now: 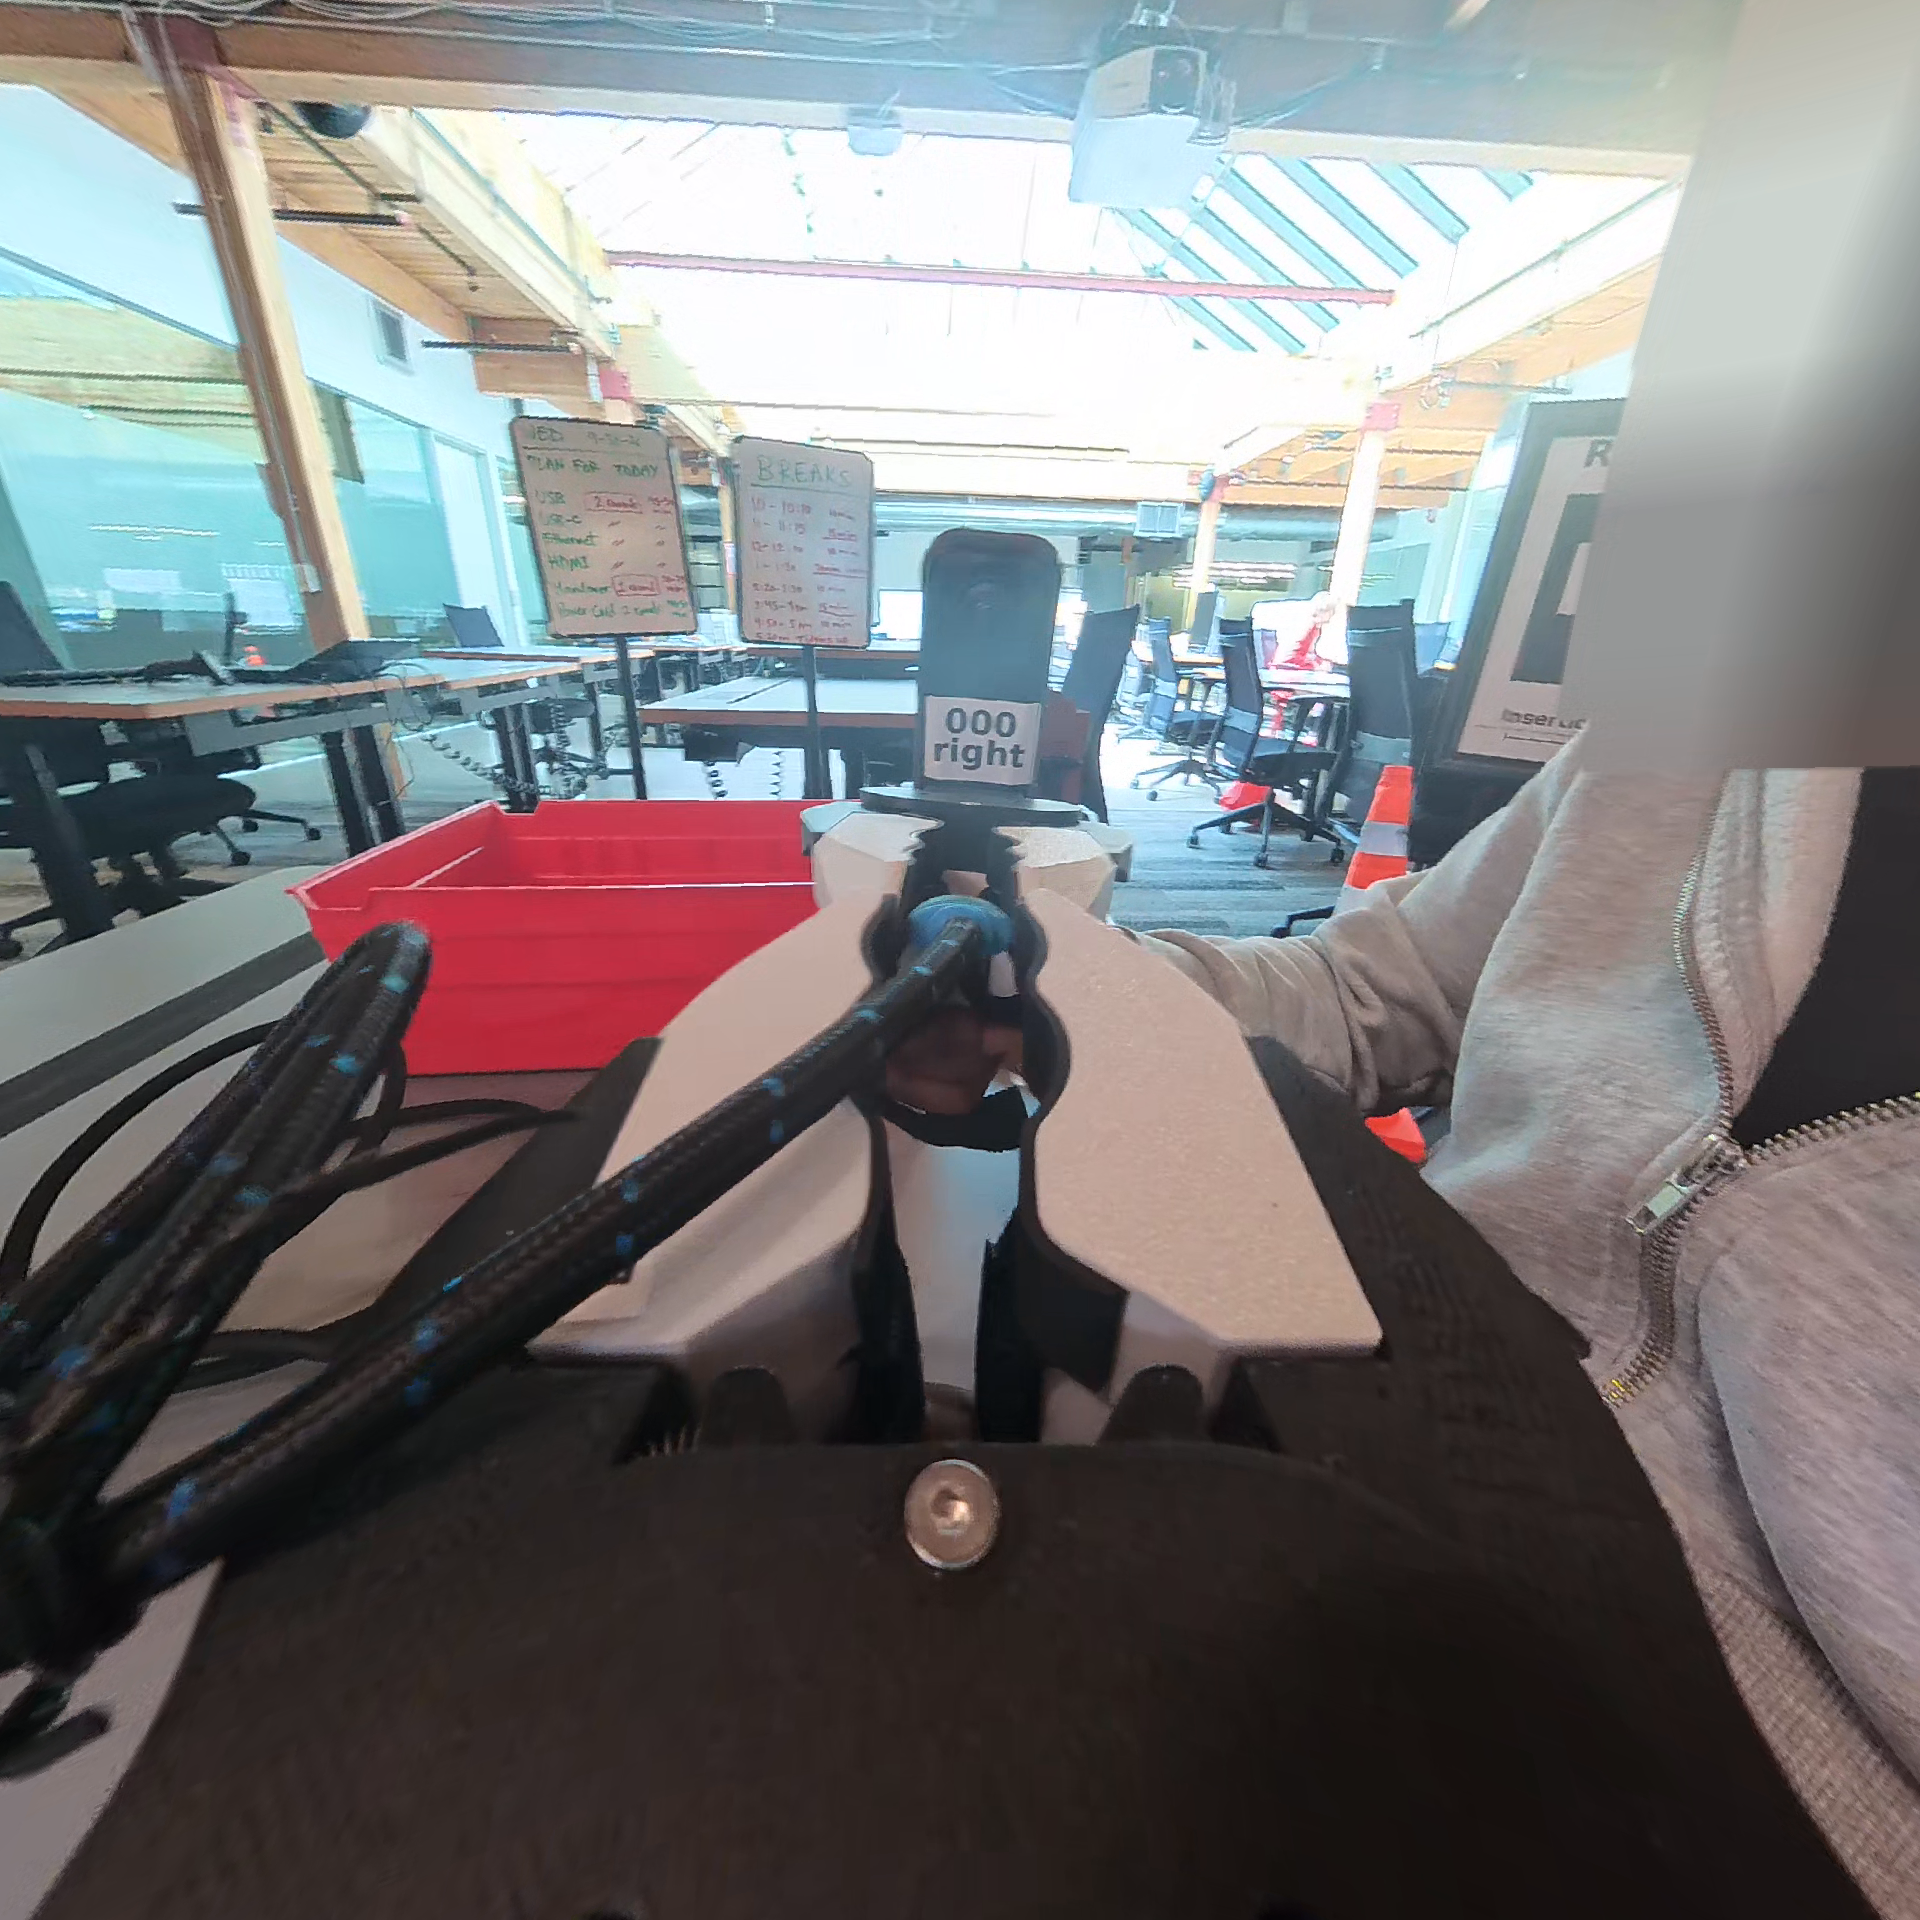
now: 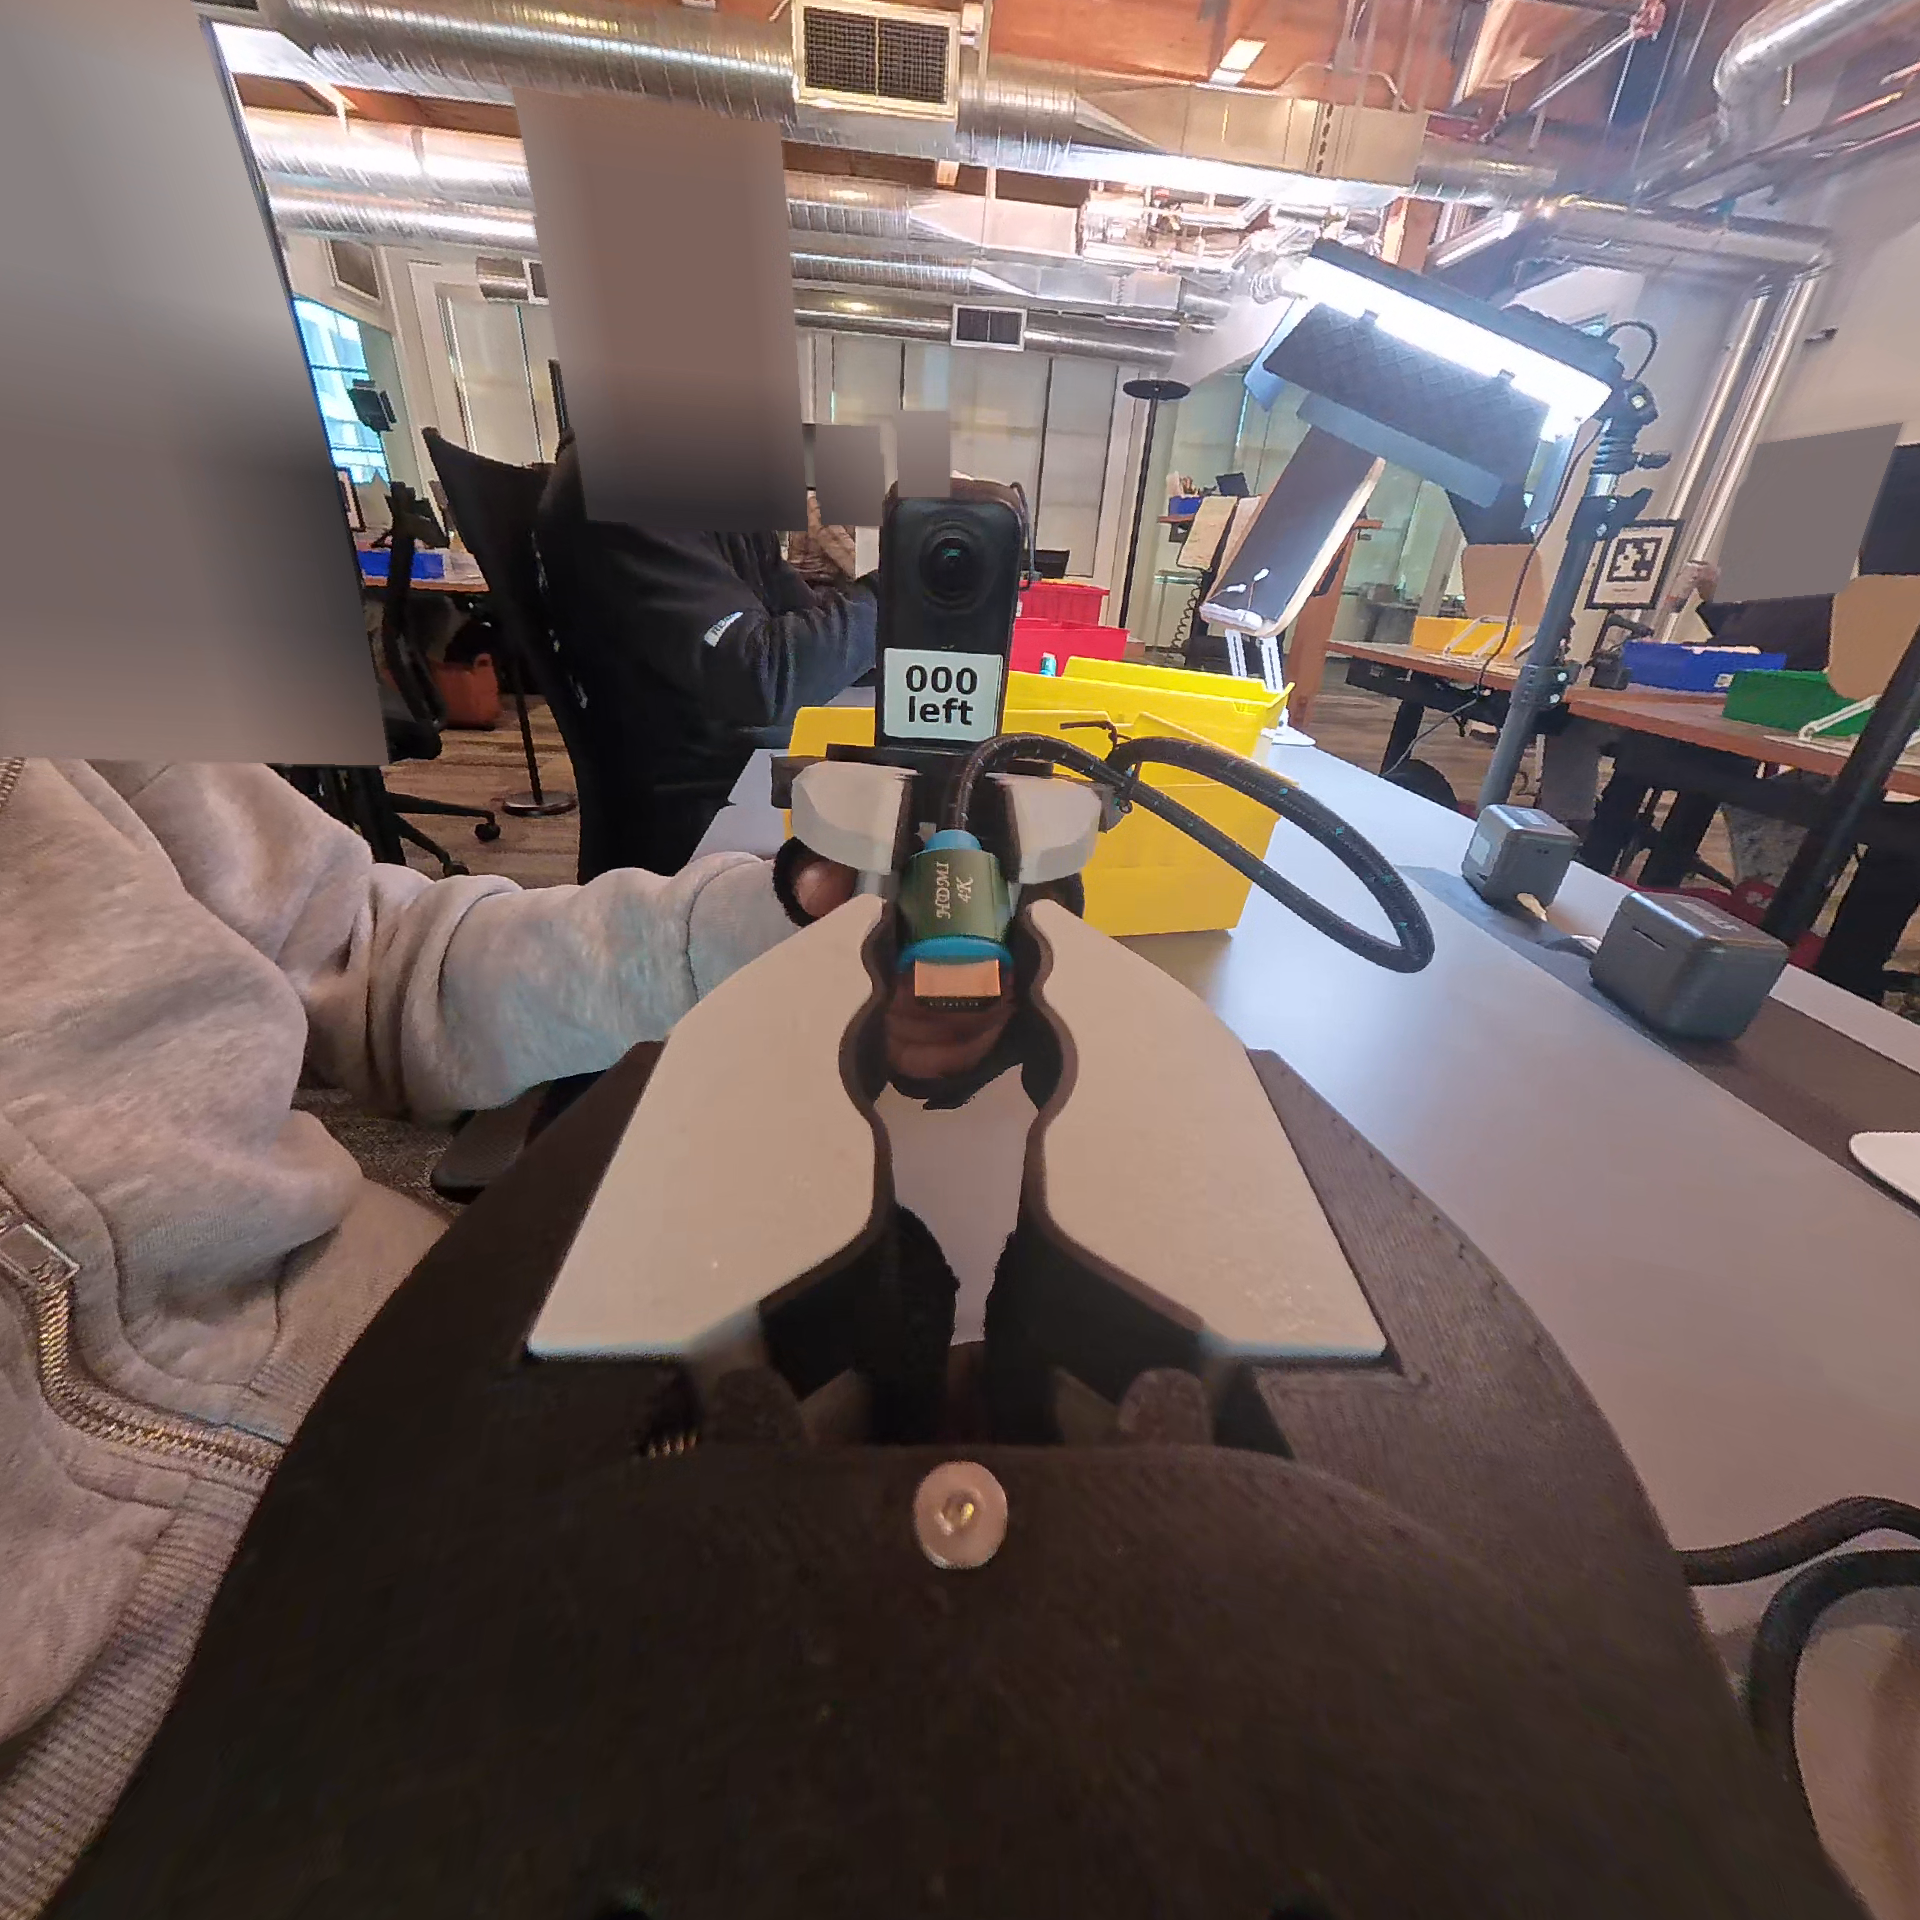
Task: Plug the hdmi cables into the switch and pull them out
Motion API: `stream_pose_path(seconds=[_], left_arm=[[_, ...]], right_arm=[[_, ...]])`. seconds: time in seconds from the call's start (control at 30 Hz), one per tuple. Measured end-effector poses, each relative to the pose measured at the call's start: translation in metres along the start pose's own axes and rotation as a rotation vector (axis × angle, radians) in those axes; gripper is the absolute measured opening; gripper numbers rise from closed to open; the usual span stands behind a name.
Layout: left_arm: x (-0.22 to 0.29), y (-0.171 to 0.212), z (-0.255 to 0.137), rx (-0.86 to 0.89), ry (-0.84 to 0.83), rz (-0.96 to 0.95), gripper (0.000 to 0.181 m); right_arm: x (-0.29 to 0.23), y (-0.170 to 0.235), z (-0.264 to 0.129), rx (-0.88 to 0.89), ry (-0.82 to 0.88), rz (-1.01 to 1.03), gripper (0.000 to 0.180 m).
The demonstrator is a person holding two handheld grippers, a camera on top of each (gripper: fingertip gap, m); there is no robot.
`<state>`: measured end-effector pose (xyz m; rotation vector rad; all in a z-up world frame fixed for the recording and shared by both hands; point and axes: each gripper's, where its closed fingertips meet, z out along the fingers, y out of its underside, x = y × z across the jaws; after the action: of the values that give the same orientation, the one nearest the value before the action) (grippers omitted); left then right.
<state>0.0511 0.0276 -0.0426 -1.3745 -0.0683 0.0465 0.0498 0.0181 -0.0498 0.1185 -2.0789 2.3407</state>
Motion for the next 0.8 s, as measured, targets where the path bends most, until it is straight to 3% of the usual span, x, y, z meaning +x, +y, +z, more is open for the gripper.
stream_pose_path(seconds=[0.4,0.53,0.8], left_arm=[[0.002,-0.004,0.001,0.02,0.0,0.042,0.017],[0.002,-0.01,-0.001,0.061,-0.017,0.084,0.017],[0.003,-0.014,-0.002,0.1,-0.012,0.088,0.016]], right_arm=[[-0.001,-0.004,0.0,0.036,-0.012,0.011,0.021],[0.001,-0.013,-0.003,0.109,-0.028,0.089,0.04],[-0.003,-0.009,0.0,0.096,-0.037,0.07,0.029]])
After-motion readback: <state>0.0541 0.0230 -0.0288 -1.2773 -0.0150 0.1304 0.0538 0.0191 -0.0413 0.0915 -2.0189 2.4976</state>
